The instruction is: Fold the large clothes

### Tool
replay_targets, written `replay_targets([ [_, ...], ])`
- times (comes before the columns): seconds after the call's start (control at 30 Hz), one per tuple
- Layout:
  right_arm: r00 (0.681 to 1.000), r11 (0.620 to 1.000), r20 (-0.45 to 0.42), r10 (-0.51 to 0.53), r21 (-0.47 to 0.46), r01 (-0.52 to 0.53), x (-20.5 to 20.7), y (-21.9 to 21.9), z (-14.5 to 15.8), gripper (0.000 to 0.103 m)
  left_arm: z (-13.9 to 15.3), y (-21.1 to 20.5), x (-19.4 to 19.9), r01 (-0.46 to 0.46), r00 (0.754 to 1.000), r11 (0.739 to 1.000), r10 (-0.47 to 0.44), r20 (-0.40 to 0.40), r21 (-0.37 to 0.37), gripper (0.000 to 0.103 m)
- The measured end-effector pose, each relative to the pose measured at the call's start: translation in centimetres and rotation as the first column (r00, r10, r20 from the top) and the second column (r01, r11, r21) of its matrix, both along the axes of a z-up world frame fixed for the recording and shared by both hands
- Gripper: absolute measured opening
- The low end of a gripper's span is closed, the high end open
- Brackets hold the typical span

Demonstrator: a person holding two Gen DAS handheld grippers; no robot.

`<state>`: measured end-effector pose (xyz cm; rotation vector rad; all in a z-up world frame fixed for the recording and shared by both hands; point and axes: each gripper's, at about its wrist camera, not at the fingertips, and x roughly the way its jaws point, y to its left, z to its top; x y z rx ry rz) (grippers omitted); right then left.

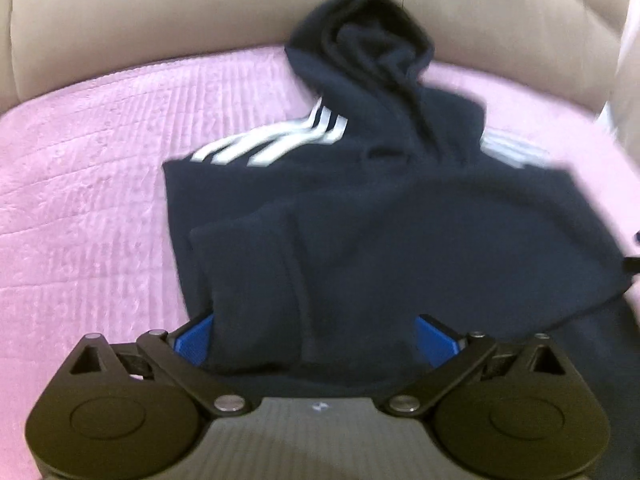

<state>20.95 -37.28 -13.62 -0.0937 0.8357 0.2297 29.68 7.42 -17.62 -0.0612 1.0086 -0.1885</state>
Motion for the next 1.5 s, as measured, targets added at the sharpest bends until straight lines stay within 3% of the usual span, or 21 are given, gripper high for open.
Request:
replay_targets([
  [0.07, 0.999, 0.996, 0.013, 0.053, 0.068, -0.054, 0.6, 2.6, 0.9, 0.102, 1.4, 0.5, 1.5, 0.012, 1.000, 0.999, -0.012, 0.013, -0.051, 0.103],
  [0.17, 0.989, 0.982, -0.009, 0.148, 0.123, -0.146, 3.0, 7.4, 0.0, 0.102, 3.3, 1.2, 5.2, 0.028, 0.998, 0.996, -0.022, 0.059, -0.090, 0.103],
  [0.33, 0.976, 0.976, -0.033, 0.214, 0.040, -0.213, 6.0, 14.2, -3.3, 0.102, 6.2, 1.1, 14.4, 0.050, 0.988, 0.997, -0.039, 0.152, -0.066, 0.103],
  [0.43, 0.963, 0.969, -0.121, 0.239, -0.037, -0.245, 6.9, 16.9, -6.2, 0.103, 7.7, -0.6, 21.2, 0.073, 0.976, 0.997, -0.069, 0.207, -0.012, 0.102],
  [0.47, 0.967, 0.967, -0.092, 0.239, -0.065, -0.246, 6.5, 17.6, -7.0, 0.103, 7.9, -1.2, 23.0, 0.072, 0.972, 0.997, -0.071, 0.224, 0.003, 0.099],
  [0.53, 0.974, 0.972, -0.043, 0.222, -0.070, -0.224, 5.5, 17.8, -7.3, 0.103, 7.7, -2.3, 26.6, 0.060, 0.968, 0.998, -0.063, 0.244, 0.021, 0.096],
  [0.67, 0.975, 0.975, -0.052, 0.215, -0.047, -0.218, 5.6, 17.6, -7.3, 0.103, 5.5, -4.1, 32.6, 0.029, 0.978, 0.998, -0.038, 0.207, 0.048, 0.092],
  [0.77, 0.974, 0.974, -0.056, 0.219, -0.038, -0.222, 5.9, 17.4, -7.4, 0.103, 4.3, -4.3, 35.3, -0.003, 0.981, 1.000, 0.006, 0.194, -0.014, 0.089],
  [0.87, 0.974, 0.974, -0.045, 0.221, -0.031, -0.222, 6.1, 17.2, -8.0, 0.103, 3.5, -4.4, 36.6, -0.029, 0.982, 0.998, 0.039, 0.183, -0.057, 0.088],
  [1.1, 0.975, 0.975, -0.017, 0.222, -0.022, -0.222, 6.0, 17.2, -8.2, 0.103, 2.8, -6.7, 38.0, -0.082, 0.980, 0.996, 0.084, 0.178, -0.020, 0.088],
  [1.13, 0.975, 0.975, -0.014, 0.220, -0.024, -0.220, 6.0, 17.2, -8.2, 0.103, 2.7, -7.1, 37.9, -0.090, 0.979, 0.996, 0.091, 0.184, -0.015, 0.082],
  [1.17, 0.976, 0.975, -0.012, 0.218, -0.027, -0.219, 6.0, 17.3, -8.2, 0.103, 2.7, -7.5, 37.7, -0.084, 0.978, 0.996, 0.086, 0.191, -0.020, 0.050],
  [1.2, 0.976, 0.976, -0.010, 0.216, -0.029, -0.216, 5.9, 17.4, -8.2, 0.103, 2.6, -8.0, 37.6, -0.061, 0.981, 0.998, 0.066, 0.183, -0.028, 0.025],
  [1.3, 0.977, 0.976, -0.009, 0.215, -0.029, -0.215, 5.9, 17.4, -8.2, 0.103, 3.2, -9.9, 36.5, -0.032, 0.975, 0.998, 0.018, 0.222, 0.061, 0.020],
  [1.43, 0.976, 0.976, -0.008, 0.217, -0.027, -0.217, 6.0, 17.4, -8.2, 0.103, 5.5, -9.5, 35.0, -0.048, 0.958, 0.997, 0.061, 0.279, -0.053, 0.019],
  [1.5, 0.976, 0.976, -0.012, 0.217, -0.028, -0.218, 6.1, 17.4, -8.1, 0.103, 6.7, -9.3, 33.9, -0.035, 0.951, 0.997, 0.055, 0.303, -0.073, 0.018],
])
